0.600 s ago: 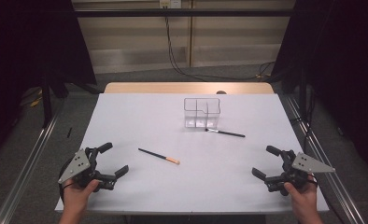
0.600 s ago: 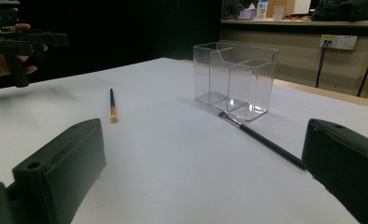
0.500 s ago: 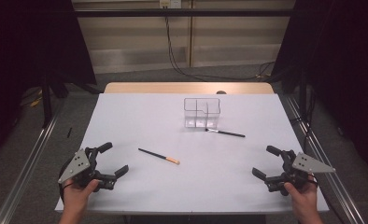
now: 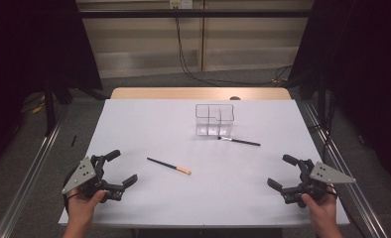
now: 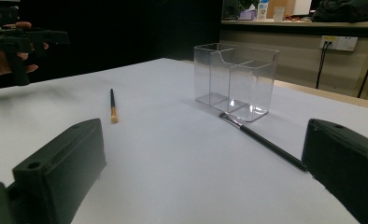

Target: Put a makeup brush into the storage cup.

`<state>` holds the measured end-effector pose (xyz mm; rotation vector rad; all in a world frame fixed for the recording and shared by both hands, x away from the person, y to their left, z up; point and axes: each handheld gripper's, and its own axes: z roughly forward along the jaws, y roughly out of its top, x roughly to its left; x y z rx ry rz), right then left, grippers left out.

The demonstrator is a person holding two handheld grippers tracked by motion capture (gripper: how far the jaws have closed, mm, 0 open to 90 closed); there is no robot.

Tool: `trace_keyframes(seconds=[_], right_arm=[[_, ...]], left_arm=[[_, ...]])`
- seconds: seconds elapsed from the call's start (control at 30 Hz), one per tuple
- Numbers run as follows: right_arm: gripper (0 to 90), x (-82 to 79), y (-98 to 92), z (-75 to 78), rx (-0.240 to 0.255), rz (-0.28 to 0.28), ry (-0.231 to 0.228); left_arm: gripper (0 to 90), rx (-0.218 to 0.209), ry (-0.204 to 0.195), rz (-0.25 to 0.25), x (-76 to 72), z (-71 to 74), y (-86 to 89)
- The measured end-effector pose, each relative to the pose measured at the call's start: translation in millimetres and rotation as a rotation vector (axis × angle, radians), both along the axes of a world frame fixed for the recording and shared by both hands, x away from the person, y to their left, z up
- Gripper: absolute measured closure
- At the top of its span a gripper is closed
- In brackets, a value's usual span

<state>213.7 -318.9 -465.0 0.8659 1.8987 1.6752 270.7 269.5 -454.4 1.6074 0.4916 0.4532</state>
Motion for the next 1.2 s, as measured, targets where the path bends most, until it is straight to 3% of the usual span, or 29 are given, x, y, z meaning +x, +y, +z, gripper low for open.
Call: trace_keyframes(seconds=[0.3,0.5,0.83,1.2], right_arm=[[0.0,-0.8,-1.8,0.1,0.003,-0.004,-0.004],[0.0,-0.1,-1.0,-0.1,-0.001,-0.001,-0.004],[0.0,-0.6,0.4,0.5,-0.007,0.004,-0.008],[0.0,-0.9,-0.3,0.5,-0.005,0.003,-0.004]], left_arm=[[0.0,0.011,-0.004,-0.011,4.0,4.2,-9.0],[0.0,0.046,-0.002,-0.031,8.2,5.3,-15.9],[0.0,0.034,-0.010,-0.048,22.5,9.8,-27.7],[0.0,0.036,0.023,-0.092,39.2,7.8,-49.5]])
